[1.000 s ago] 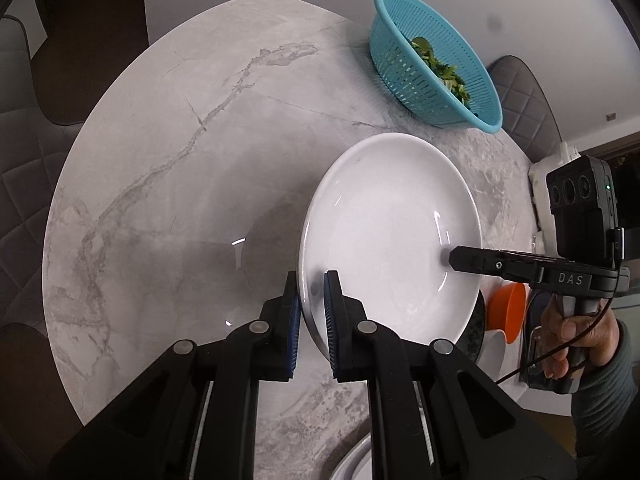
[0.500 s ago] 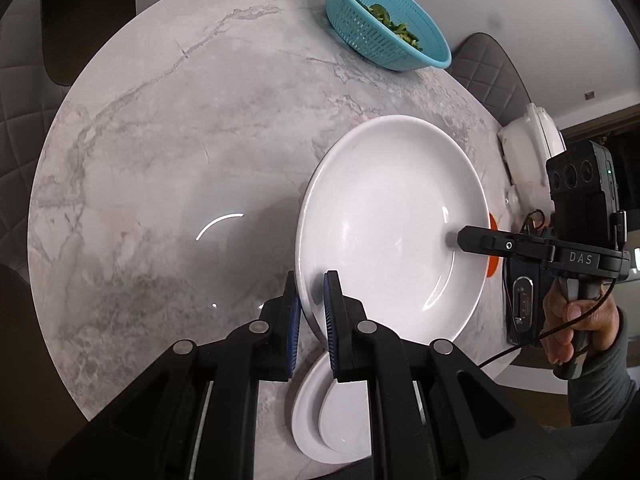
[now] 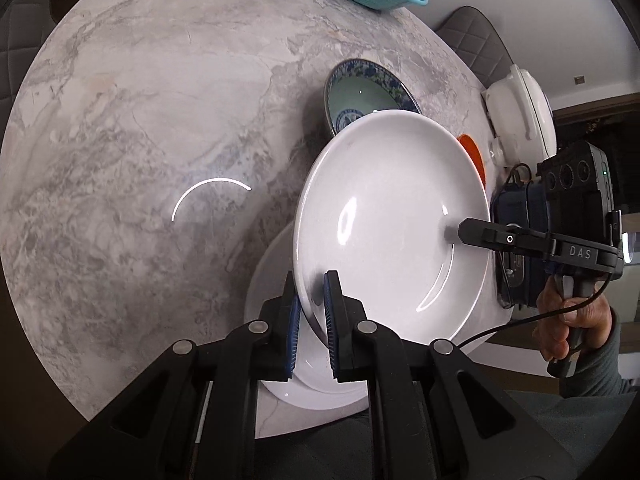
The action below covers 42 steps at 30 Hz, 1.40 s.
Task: Organize plates and bowls
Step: 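Lift the small white plate with both grippers and lower it onto the plate stack, then open both grippers and release the small plate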
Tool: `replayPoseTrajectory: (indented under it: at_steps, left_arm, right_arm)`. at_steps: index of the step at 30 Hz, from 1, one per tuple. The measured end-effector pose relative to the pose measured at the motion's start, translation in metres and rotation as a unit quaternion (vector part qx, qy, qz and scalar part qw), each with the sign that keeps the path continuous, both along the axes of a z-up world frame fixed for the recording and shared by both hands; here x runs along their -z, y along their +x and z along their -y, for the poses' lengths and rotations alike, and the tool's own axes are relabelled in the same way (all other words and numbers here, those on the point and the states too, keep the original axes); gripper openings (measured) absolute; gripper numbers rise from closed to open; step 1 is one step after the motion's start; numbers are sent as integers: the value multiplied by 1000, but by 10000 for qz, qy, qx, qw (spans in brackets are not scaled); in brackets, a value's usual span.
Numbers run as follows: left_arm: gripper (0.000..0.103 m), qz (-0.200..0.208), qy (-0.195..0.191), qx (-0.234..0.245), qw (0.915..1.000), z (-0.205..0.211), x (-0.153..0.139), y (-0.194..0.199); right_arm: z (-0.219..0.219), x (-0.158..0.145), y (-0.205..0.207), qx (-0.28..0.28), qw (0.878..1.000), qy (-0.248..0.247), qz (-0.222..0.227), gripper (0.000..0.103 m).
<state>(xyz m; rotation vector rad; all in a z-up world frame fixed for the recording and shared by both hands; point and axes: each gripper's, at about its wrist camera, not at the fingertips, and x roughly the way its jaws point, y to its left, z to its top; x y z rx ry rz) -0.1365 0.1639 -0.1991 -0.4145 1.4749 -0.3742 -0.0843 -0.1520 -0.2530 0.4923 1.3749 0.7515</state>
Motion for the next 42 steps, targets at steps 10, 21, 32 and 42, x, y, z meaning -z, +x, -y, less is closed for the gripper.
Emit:
replayPoseTrajectory:
  at_steps: [10, 21, 32, 42]
  left_arm:
    - [10, -180, 80, 294, 9994, 23, 29, -44]
    - [10, -168, 540, 681, 9961, 47, 59, -42]
    - [11, -138, 827, 824, 9931, 71, 81, -30]
    - [12, -122, 900, 721, 9933, 66, 78, -28]
  right_arm:
    - [28, 47, -56, 247, 9991, -21, -356, 14]
    - [37, 79, -70, 372, 9981, -85, -491, 13]
    - [33, 95, -73, 268, 9978, -395, -466, 13]
    - [36, 92, -72, 114, 9979, -588, -250, 13]
